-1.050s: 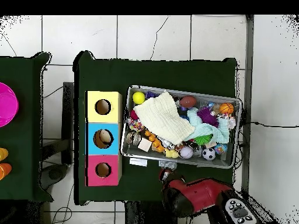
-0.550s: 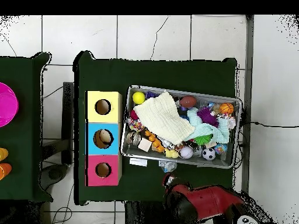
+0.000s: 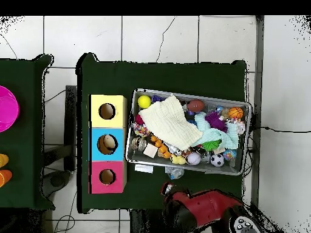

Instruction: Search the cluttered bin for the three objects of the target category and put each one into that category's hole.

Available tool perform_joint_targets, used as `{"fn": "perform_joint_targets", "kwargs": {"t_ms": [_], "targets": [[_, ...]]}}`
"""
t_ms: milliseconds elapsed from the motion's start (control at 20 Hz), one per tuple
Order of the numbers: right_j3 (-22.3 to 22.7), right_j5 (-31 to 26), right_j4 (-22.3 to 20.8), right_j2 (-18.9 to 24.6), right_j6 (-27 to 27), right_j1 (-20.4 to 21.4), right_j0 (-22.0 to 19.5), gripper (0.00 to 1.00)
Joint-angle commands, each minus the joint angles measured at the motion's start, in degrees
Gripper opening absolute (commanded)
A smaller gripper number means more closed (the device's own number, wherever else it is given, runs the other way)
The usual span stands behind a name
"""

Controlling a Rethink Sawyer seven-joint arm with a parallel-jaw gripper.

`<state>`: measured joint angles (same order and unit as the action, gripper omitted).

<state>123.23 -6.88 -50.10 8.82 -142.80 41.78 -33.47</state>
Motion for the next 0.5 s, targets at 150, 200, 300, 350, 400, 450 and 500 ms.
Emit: {"fn": "perform_joint_targets", "kwargs": {"t_ms": [150, 200, 300, 350, 400, 450, 500], "targets": [[-7.97, 8.99, -4.24, -4.92, -2.14, -6.18, 5.45, 1.0], [-8.25, 9.65, -4.17, -5.87, -2.52, -6.48, 6.3, 1.0], [-8.77, 10.81, -3.8, -7.68, -2.98, -7.18, 7.91, 1.0], [-9.23, 11.37, -3.4, -9.02, -3.14, -7.6, 9.11, 1.0], [-9.7, 11.68, -3.0, -10.39, -3.2, -8.15, 10.41, 1.0], [-10.18, 12.26, -2.58, -11.44, -3.16, -8.69, 11.4, 1.0], [-10.53, 12.65, -1.95, -12.48, -3.18, -9.19, 12.33, 1.0]]}}
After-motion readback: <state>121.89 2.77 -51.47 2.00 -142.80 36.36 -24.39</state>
